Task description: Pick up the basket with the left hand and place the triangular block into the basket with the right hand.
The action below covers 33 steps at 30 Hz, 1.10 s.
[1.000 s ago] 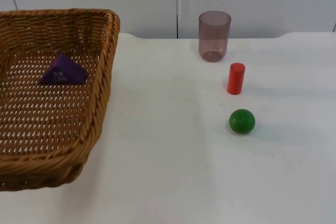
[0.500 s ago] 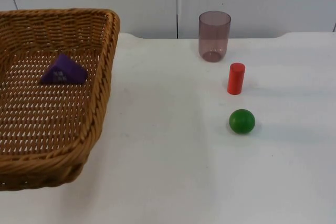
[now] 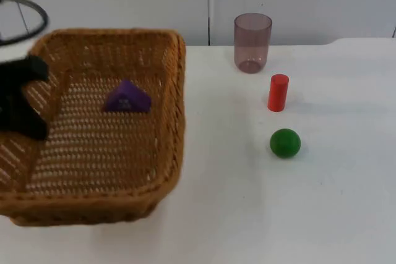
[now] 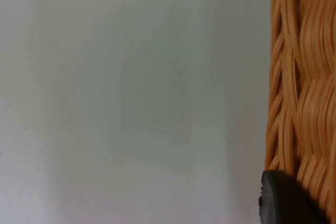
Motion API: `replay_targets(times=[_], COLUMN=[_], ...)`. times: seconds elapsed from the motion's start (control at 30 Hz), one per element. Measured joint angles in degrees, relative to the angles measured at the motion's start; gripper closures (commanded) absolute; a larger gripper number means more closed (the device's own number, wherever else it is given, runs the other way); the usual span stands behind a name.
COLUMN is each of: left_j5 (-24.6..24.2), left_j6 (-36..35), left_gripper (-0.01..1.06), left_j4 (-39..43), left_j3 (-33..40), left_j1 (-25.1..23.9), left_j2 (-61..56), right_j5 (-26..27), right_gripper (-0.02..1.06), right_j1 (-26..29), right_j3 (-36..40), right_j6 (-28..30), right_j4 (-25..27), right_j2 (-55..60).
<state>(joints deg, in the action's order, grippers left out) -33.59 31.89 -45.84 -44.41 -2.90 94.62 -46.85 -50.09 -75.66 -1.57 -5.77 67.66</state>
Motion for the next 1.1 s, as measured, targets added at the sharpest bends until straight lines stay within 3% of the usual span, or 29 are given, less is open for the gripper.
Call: replay_targets(times=[0.03,0.2,0.53,0.63,0.7,0.8,0.83,0.9,0.93,1.1], left_j5=[0.0,9.54,12.13,12.27,12.27,12.49,12.49,12.49,12.64,14.14], left_j6=[0.0,2.69,6.51,6.76,6.76,6.76,6.76,6.76,6.76,6.06], left_gripper=[1.05,1.05,1.05,0.97,0.8,0.35,0.35,0.08,0.0,0.0], left_j4=[0.0,-3.16,-8.1,-8.47,-8.69,-8.78,-8.78,-8.31,-7.36,-3.27], left_j3=[0.0,-1.15,-6.62,-6.65,-6.74,-6.74,-6.74,-6.74,-6.74,-6.74], left_j1=[0.0,5.77,10.04,10.01,10.01,10.01,10.01,10.01,10.01,9.62], left_j2=[0.0,10.52,19.47,19.6,19.63,19.72,19.72,19.72,19.6,15.48], right_j5=[0.0,1.02,1.46,1.35,1.35,1.35,1.26,1.13,1.13,1.13], right_gripper=[0.21,0.21,0.21,0.21,0.21,0.21,0.21,0.21,0.21,0.21], right_j1=[0.0,0.0,0.0,0.0,0.0,0.0,0.0,0.0,0.0,0.0], right_j3=[0.0,4.45,8.38,8.47,8.47,8.47,8.47,8.47,8.47,8.47], right_j6=[0.0,-1.23,-1.44,-1.44,-1.44,-1.44,-1.44,-1.44,-1.44,-1.44], right_j4=[0.0,0.0,0.0,0.0,0.0,0.0,0.0,-0.23,-0.38,-1.65], right_j2=[0.0,-8.26,-15.47,-16.12,-16.28,-16.28,-16.28,-16.28,-16.38,-17.13])
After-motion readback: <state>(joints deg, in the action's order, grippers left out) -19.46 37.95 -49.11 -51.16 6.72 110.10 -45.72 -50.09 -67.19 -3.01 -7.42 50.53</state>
